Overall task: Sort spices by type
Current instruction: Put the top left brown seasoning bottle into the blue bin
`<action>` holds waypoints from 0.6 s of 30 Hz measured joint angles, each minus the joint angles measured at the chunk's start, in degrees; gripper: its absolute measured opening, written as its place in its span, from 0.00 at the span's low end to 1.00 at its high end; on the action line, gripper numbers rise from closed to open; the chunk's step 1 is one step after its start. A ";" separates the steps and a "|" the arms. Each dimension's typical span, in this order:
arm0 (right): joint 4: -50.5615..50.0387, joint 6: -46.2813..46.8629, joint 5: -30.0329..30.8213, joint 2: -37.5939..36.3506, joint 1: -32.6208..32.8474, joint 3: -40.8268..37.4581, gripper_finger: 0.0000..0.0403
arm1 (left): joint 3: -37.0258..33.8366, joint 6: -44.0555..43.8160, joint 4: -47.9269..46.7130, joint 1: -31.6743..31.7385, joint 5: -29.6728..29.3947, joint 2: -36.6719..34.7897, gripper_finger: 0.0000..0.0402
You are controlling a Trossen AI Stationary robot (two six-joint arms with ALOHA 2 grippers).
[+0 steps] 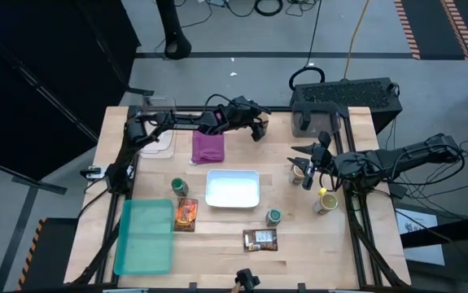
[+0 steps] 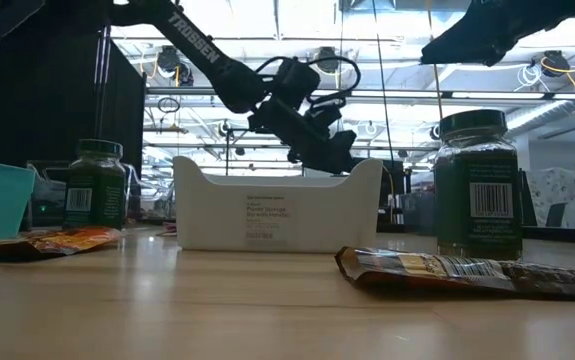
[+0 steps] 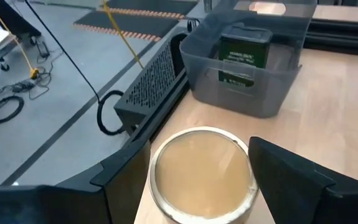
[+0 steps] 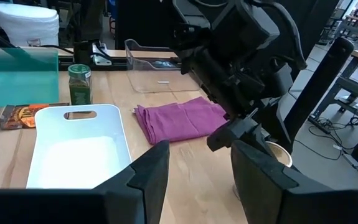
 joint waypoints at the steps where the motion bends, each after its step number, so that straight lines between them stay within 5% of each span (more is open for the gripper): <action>1: 0.00 0.09 0.00 0.00 0.01 0.00 0.38 | 0.00 0.04 -0.29 0.00 0.00 -0.04 0.69; 18: -0.03 0.11 0.04 -0.02 -0.02 0.00 0.38 | 0.04 -4.07 0.11 0.00 -0.07 0.68 0.69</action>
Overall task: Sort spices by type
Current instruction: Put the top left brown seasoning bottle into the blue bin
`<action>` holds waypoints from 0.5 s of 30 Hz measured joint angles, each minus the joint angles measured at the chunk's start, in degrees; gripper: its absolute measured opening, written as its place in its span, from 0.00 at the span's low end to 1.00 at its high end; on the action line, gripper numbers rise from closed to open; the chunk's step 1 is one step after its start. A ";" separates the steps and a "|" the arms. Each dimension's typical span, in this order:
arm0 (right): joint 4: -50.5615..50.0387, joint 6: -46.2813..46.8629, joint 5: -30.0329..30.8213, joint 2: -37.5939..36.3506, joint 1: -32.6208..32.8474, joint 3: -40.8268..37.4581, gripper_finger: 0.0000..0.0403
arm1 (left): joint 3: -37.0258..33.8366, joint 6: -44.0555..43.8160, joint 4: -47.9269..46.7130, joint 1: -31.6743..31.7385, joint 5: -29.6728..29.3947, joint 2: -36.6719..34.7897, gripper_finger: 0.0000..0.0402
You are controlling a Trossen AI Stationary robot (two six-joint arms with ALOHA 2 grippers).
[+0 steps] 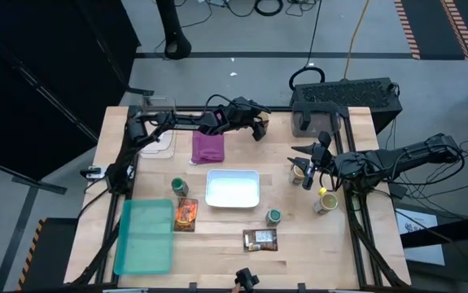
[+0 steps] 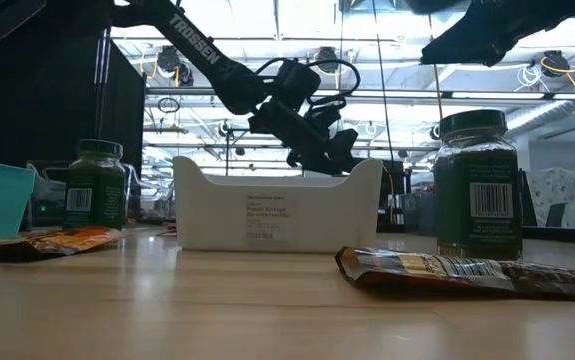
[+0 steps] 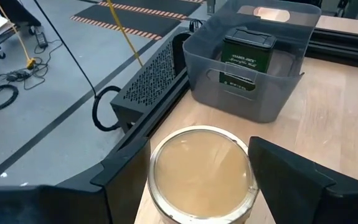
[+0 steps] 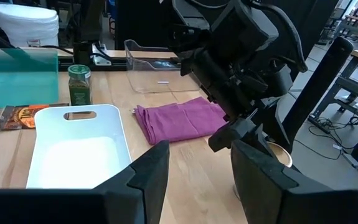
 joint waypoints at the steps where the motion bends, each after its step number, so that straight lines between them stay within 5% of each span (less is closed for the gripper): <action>1: 0.00 0.00 0.00 0.00 0.00 0.00 0.38 | 0.00 -0.01 -0.03 0.00 0.00 0.00 0.69; 15: 0.02 0.00 0.04 0.02 0.00 0.00 0.38 | -0.07 -1.57 -0.24 0.00 -0.02 0.09 0.69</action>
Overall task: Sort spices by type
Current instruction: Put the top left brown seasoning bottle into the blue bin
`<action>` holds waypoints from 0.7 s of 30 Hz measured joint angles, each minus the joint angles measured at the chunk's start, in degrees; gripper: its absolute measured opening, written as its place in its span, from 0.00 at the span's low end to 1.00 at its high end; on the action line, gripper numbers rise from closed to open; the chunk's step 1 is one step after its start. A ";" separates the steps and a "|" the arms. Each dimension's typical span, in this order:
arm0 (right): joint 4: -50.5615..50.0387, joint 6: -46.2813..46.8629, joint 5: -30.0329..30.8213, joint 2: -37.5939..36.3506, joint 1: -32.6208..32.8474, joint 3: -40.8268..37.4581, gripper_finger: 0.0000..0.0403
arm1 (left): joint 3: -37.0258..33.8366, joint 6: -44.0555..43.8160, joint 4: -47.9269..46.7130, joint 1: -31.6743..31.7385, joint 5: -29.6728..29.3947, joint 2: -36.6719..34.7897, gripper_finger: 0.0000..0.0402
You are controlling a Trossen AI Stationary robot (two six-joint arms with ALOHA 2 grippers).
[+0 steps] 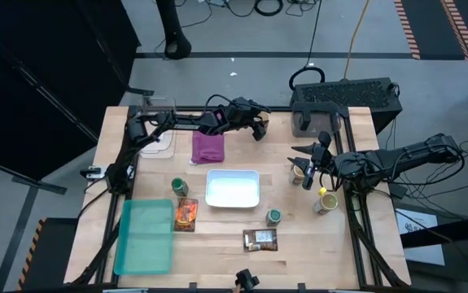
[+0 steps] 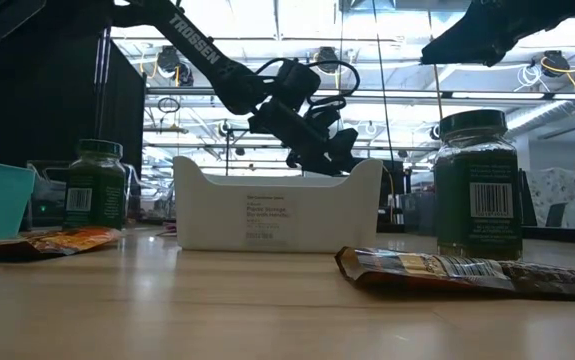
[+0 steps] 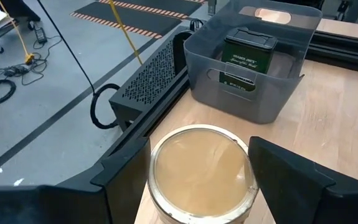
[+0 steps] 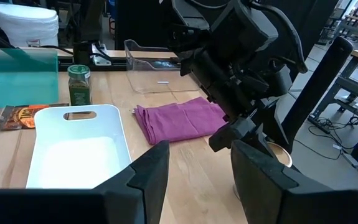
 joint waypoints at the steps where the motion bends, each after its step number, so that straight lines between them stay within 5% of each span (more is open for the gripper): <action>1: 0.00 0.00 0.00 -0.02 0.00 0.00 0.38 | 0.00 -0.01 -0.02 0.00 0.00 0.00 0.69; 21: 0.00 0.00 0.00 0.00 -0.02 0.00 0.38 | -0.04 -1.32 -0.85 -0.09 0.00 0.02 0.69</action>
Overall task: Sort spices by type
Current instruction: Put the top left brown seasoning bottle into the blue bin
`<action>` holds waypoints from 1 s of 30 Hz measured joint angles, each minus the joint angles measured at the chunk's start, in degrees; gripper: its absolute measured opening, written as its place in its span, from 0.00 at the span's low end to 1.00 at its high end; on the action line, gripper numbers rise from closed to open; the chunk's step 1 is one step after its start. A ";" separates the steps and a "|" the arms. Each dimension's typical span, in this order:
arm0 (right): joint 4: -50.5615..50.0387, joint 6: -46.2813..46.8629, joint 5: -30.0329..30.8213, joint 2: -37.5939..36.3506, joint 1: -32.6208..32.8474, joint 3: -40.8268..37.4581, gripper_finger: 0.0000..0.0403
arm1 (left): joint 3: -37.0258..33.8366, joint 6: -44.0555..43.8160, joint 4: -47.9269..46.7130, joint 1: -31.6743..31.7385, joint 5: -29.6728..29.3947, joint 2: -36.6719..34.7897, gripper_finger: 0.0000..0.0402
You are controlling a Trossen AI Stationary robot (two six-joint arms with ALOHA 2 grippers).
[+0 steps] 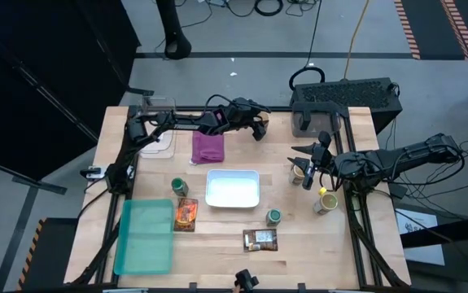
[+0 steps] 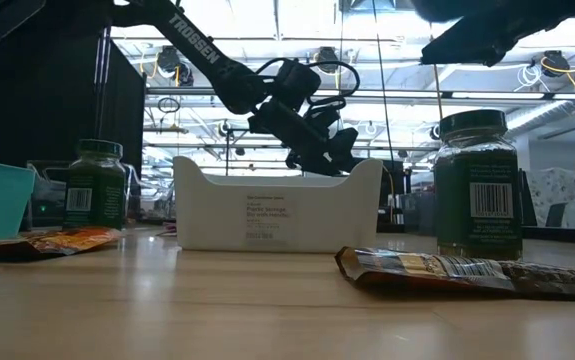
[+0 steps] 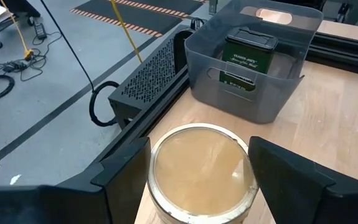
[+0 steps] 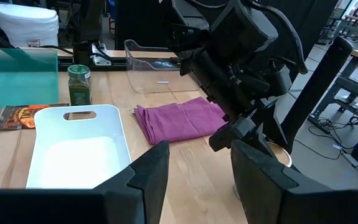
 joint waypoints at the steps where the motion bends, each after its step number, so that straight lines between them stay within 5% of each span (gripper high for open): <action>1: -0.02 0.00 0.00 -0.02 0.00 0.00 0.38 | 0.00 -0.04 0.00 0.00 0.00 0.00 0.69; 17: 0.00 0.00 -0.01 -0.01 0.00 0.00 0.38 | 0.00 -0.15 -0.04 0.02 0.00 0.00 0.68; 30: -0.38 0.46 -0.02 -0.02 0.00 0.00 0.38 | -0.02 -1.60 -0.62 -0.02 0.13 0.00 0.46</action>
